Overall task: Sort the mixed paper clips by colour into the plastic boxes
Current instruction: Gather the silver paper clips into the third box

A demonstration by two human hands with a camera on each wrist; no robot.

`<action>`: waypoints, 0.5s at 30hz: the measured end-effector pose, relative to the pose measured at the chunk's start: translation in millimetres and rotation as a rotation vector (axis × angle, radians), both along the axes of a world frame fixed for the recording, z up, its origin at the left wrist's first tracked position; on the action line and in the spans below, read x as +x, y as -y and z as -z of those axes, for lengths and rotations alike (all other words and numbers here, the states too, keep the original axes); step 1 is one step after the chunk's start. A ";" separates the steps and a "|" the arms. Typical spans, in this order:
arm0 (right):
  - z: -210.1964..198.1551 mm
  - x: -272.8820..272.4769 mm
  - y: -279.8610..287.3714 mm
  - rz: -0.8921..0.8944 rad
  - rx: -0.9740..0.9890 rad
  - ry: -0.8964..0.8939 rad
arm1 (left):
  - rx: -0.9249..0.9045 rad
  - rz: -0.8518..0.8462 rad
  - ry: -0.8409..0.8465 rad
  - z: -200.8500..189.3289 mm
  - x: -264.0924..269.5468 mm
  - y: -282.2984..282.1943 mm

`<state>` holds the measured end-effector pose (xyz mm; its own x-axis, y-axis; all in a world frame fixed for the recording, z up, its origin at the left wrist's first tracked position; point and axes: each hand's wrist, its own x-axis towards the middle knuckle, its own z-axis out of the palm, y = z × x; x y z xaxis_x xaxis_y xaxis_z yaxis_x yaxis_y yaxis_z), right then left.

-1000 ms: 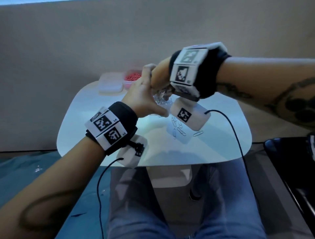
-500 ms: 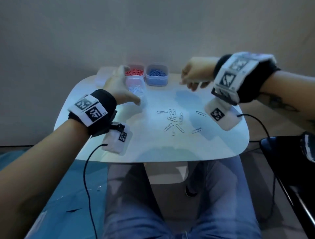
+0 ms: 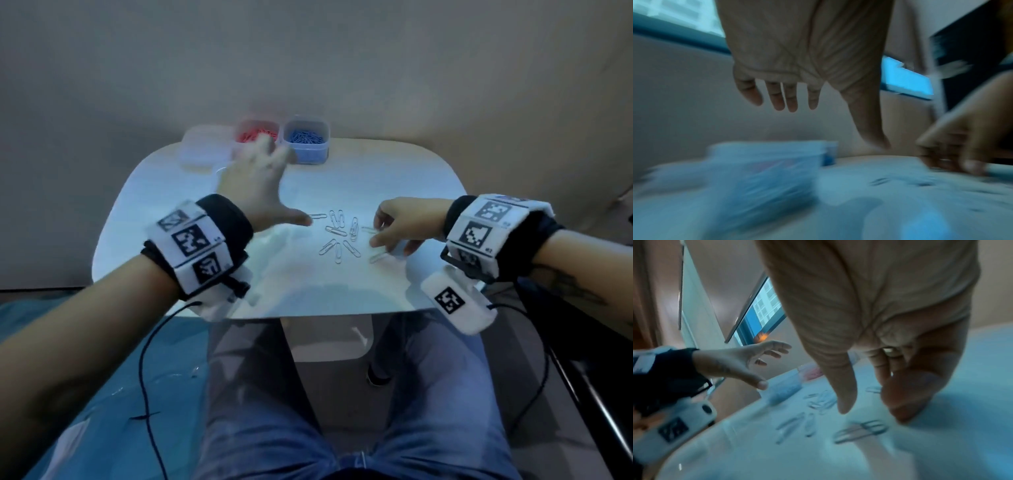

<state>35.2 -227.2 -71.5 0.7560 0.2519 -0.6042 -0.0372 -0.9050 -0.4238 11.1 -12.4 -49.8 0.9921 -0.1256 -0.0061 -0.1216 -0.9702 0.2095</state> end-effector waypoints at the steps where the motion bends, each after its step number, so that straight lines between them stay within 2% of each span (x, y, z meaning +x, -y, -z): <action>1: -2.4 -1.3 -0.1 0.003 0.025 -0.013 | -0.035 0.015 -0.112 3.8 -2.2 11.4; 3: -4.8 -3.6 3.2 -0.073 -0.036 0.011 | -0.063 0.009 -0.373 14.9 -4.6 28.8; 4: -4.3 -4.4 5.9 -0.155 -0.120 0.047 | -0.060 -0.005 -0.445 20.3 -4.7 34.3; 6: 1.3 -6.0 10.0 -0.312 -0.231 0.140 | -0.036 -0.031 -0.466 26.6 -4.5 39.7; 7: 4.4 -5.9 10.3 -0.352 -0.218 0.170 | -0.023 -0.040 -0.461 27.9 -3.2 40.9; 12: 7.1 6.1 -1.0 -0.342 0.001 0.210 | -0.114 -0.001 -0.475 30.8 8.2 43.4; 15: 10.4 13.2 -8.9 -0.383 0.036 0.248 | -0.166 0.040 -0.487 30.8 10.9 45.0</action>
